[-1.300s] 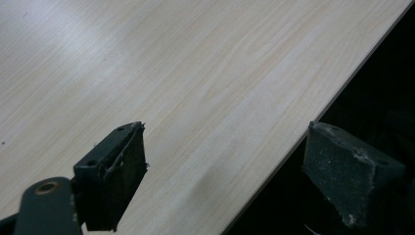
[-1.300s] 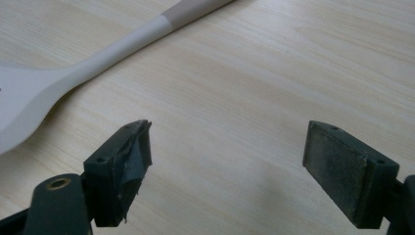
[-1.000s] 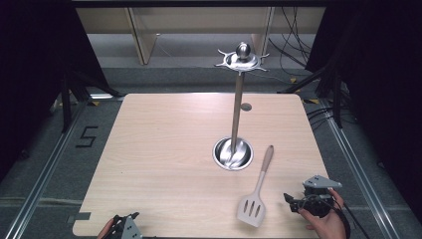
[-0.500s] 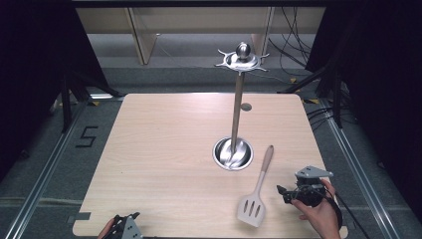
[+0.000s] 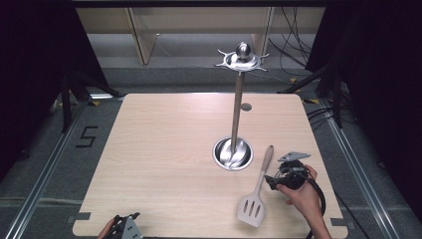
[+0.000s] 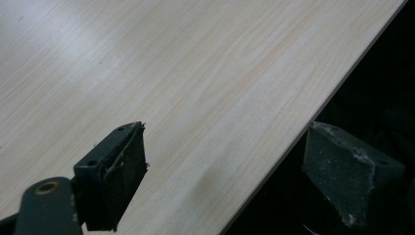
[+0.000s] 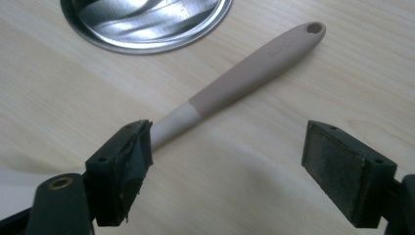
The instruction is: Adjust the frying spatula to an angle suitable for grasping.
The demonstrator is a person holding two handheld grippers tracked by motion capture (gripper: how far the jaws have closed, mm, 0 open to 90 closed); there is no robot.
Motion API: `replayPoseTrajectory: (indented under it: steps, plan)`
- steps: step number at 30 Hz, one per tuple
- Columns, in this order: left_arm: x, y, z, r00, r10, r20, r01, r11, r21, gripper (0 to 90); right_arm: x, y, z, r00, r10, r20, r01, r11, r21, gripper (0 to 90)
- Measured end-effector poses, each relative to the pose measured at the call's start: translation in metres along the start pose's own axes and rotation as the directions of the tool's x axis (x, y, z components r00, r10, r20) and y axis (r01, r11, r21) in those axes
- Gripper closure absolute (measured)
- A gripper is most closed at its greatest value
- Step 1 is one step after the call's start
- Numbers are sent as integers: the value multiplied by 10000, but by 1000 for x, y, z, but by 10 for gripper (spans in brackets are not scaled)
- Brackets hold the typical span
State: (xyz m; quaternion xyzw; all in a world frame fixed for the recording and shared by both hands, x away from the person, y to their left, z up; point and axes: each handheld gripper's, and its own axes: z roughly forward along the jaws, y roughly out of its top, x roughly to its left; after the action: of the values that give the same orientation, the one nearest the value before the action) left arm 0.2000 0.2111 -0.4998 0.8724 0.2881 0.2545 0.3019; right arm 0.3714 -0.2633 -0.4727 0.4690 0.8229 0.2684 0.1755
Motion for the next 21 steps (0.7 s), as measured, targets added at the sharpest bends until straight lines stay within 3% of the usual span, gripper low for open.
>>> replayPoseTrajectory:
  steps: [1,4,6,7,9,10,12,14,16,18,21]
  plan:
    - [0,0,0,10000,0,0,0,10000,0,153,1,4,2,9998,176,-25,-175,9998,131,209]
    - [1,0,0,9999,117,58,-118,9999,99,153,-1,10,8,10000,66,-62,-64,9993,362,210]
    - [0,0,0,9999,120,60,-120,9999,77,153,0,16,14,9997,250,-51,-247,9983,520,203]
    - [0,0,-1,9999,124,54,-125,9999,84,153,2,21,19,9988,487,-75,-479,9950,874,204]
    - [1,0,0,9999,105,55,-105,9999,85,153,2,23,22,9989,454,-129,-440,9946,942,203]
    - [0,0,0,9999,94,55,-95,9999,74,153,0,26,29,9997,194,-131,-182,9957,911,203]
    - [0,1,-2,9997,111,224,-113,9999,64,153,1,28,32,9995,284,-137,-271,9957,881,204]
    - [-1,1,-2,9999,-57,138,58,10000,-56,153,2,31,37,9997,252,-29,-248,9939,1073,209]
    - [0,0,-2,9995,129,277,-129,9999,4,153,3,32,40,9996,281,56,-286,9892,1435,213]
    - [-1,0,-2,9995,109,311,-108,9999,-41,153,6,33,43,9976,678,111,-687,9838,1657,239]
    - [-1,0,-2,9995,179,263,-177,9998,-62,153,5,33,46,9969,782,83,-785,9812,1766,236]
